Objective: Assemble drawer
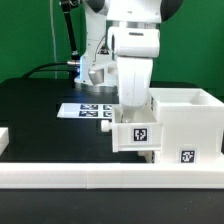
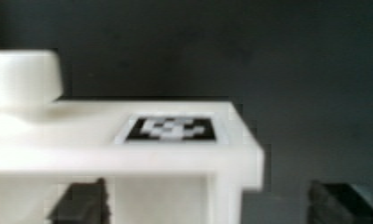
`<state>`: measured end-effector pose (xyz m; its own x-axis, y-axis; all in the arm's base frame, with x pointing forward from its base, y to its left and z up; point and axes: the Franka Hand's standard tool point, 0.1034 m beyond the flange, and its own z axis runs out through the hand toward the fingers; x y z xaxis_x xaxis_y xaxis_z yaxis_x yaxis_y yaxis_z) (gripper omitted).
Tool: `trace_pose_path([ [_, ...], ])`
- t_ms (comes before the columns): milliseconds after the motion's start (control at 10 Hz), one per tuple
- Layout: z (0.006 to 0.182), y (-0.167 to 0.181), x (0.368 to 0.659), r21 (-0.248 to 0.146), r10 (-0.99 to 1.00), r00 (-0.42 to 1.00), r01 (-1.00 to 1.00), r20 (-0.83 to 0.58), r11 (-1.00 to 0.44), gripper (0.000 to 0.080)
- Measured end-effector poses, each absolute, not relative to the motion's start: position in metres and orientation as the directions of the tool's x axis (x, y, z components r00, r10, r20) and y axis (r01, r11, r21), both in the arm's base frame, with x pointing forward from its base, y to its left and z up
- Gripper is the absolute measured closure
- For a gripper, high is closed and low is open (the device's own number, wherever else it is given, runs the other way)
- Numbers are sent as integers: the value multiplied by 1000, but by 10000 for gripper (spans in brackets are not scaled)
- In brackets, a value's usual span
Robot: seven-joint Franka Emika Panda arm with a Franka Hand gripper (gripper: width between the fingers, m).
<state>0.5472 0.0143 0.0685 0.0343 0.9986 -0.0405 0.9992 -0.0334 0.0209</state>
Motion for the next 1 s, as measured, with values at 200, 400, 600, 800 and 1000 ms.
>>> trace_pose_path([
  [200, 88, 7, 548, 7, 997, 27, 1000, -69, -27, 156],
  [400, 105, -12, 551, 12, 996, -3, 1000, -89, 5, 151],
  [600, 116, -42, 556, 14, 993, -58, 998, -103, 60, 150],
  [800, 106, -64, 555, -2, 991, -92, 996, -101, 92, 150],
  [1000, 84, -68, 550, -28, 992, -99, 995, -84, 97, 150],
])
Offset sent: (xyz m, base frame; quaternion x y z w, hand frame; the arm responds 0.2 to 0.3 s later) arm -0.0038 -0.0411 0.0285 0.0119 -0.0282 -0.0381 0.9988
